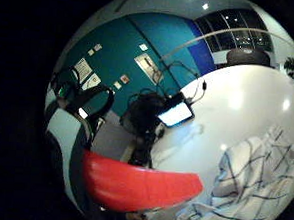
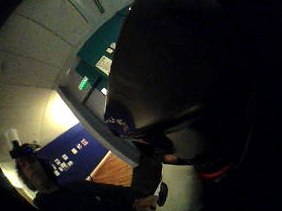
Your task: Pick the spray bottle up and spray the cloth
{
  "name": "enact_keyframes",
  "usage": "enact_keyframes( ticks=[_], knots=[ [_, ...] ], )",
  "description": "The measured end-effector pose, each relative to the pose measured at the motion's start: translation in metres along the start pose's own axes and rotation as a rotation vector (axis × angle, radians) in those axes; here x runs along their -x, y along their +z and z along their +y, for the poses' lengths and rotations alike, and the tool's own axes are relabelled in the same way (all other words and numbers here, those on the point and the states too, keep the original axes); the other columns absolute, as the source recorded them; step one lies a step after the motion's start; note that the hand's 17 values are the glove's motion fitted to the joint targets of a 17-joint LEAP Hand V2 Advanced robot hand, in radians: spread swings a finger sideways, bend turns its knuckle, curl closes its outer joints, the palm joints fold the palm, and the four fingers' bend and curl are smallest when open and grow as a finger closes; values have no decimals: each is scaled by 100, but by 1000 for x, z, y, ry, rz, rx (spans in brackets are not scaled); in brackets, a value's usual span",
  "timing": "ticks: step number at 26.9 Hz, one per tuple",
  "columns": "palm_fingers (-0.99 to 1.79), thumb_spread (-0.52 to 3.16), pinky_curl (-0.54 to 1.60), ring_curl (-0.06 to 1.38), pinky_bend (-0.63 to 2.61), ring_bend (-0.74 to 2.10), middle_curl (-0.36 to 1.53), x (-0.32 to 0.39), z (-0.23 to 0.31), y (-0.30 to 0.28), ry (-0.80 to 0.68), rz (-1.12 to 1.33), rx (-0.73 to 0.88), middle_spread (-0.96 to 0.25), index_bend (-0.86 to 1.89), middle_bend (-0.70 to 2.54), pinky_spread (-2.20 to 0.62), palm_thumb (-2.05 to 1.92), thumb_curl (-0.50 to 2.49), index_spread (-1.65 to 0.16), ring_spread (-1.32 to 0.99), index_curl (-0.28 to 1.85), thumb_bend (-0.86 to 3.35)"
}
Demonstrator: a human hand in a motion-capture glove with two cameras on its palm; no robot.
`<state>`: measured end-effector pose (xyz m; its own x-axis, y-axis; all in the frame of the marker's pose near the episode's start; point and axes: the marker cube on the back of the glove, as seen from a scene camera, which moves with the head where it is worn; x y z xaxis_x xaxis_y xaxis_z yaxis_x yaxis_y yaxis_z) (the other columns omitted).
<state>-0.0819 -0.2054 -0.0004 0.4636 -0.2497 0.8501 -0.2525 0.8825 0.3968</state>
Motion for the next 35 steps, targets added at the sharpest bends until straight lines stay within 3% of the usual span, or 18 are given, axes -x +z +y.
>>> enact_keyframes(
  ticks=[9,25,32,35],
  knots=[
    [138,48,44,47,52,70,50,-34,14,12,26,1,-58,-15,27,56,-30,88,79,-25,-17,55,-3],
    [138,52,45,47,53,71,50,-27,15,17,-43,13,-93,-14,25,55,-28,88,79,-26,-17,56,-3],
    [137,54,45,48,54,72,50,-21,16,33,-3,30,52,-14,23,54,-28,88,79,-26,-16,56,-3],
    [123,58,44,45,51,63,50,-23,26,38,22,80,167,-14,19,56,-25,87,77,-26,-15,54,-4]
  ],
)
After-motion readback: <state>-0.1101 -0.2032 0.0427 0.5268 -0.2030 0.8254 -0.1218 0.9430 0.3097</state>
